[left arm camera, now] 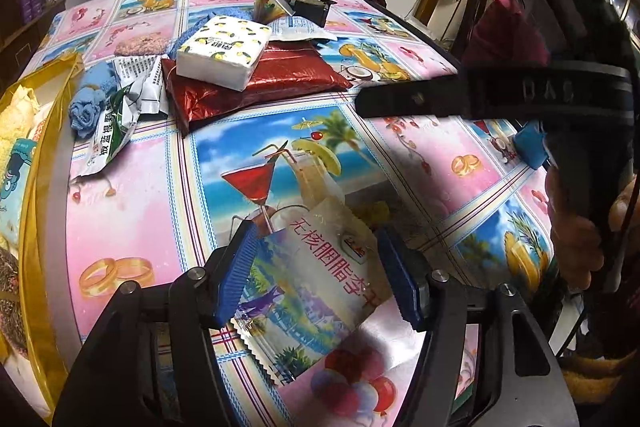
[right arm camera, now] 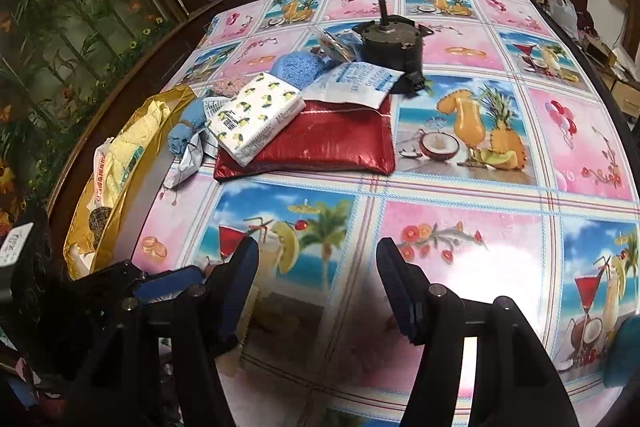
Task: Organize soft objects
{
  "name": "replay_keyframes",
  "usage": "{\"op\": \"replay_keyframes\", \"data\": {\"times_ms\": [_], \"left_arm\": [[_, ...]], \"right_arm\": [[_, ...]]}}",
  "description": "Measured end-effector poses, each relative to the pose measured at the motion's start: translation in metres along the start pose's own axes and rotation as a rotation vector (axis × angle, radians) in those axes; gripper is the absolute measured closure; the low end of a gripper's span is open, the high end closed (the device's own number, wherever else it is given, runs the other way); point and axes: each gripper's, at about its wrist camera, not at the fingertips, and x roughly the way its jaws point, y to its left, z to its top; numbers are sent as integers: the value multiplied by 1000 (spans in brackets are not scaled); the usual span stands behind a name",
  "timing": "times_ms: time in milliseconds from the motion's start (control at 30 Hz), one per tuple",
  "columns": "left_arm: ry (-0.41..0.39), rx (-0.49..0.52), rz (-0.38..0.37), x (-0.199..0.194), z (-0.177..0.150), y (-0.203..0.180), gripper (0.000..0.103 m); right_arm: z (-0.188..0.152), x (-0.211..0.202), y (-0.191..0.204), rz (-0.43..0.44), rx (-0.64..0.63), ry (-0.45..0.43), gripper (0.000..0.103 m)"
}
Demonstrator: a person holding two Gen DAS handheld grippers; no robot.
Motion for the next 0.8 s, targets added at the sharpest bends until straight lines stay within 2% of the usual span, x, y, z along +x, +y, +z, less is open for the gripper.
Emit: {"op": "replay_keyframes", "data": {"times_ms": [100,200,333,400,567,667,800], "left_arm": [[1,-7,-14,-1,-1,4,41],[-4,-64,-30,0,0,15,71],[-21,-208,-131,-1,-3,43,86],[-26,-249,-169,-1,-4,51,86],[-31,-264,-201,-1,-4,54,86],[-36,-242,-196,-4,-4,50,86],[-41,-222,-196,-7,-5,44,86]], "right_arm": [[18,7,11,48,7,-4,42],[42,18,16,93,55,-13,42],[73,41,19,80,124,12,40],[85,57,22,35,154,54,40],[100,80,31,-28,210,95,40],[104,88,42,-73,197,104,35],[107,93,58,-128,116,100,35]]}}
